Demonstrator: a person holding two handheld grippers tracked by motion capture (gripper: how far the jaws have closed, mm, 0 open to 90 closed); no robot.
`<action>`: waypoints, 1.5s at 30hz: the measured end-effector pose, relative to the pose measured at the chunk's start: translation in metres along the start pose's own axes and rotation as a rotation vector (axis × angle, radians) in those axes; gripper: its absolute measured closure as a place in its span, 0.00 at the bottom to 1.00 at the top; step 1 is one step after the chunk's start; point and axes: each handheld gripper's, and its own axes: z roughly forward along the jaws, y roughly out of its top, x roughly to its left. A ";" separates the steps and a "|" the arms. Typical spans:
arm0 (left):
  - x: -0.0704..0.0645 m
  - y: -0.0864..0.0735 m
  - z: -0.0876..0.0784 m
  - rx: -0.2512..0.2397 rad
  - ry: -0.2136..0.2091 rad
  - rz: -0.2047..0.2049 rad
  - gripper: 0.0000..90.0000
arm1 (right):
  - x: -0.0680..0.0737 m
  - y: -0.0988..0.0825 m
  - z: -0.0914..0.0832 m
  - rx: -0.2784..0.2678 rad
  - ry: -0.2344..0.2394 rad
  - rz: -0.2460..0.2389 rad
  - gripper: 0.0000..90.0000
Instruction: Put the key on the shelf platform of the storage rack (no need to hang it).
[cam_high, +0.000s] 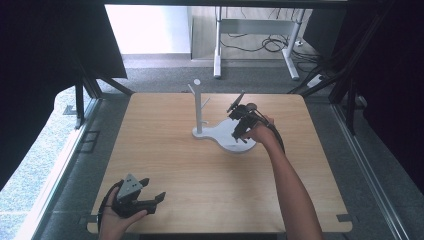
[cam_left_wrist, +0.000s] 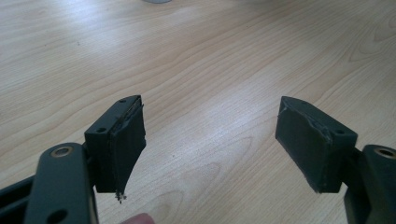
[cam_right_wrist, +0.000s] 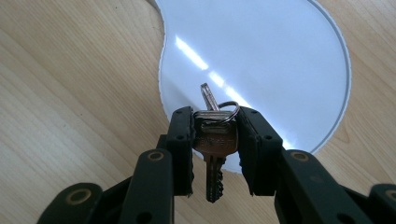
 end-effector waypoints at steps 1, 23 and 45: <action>0.000 0.000 0.000 0.000 0.001 0.000 0.27 | -0.001 0.002 0.002 0.000 0.000 0.006 0.75; -0.001 0.000 0.000 -0.001 -0.001 0.001 0.27 | -0.011 0.005 0.036 0.004 -0.009 0.049 0.75; -0.001 0.000 0.001 0.005 -0.005 0.003 0.27 | -0.008 0.006 0.057 0.022 -0.032 0.045 0.75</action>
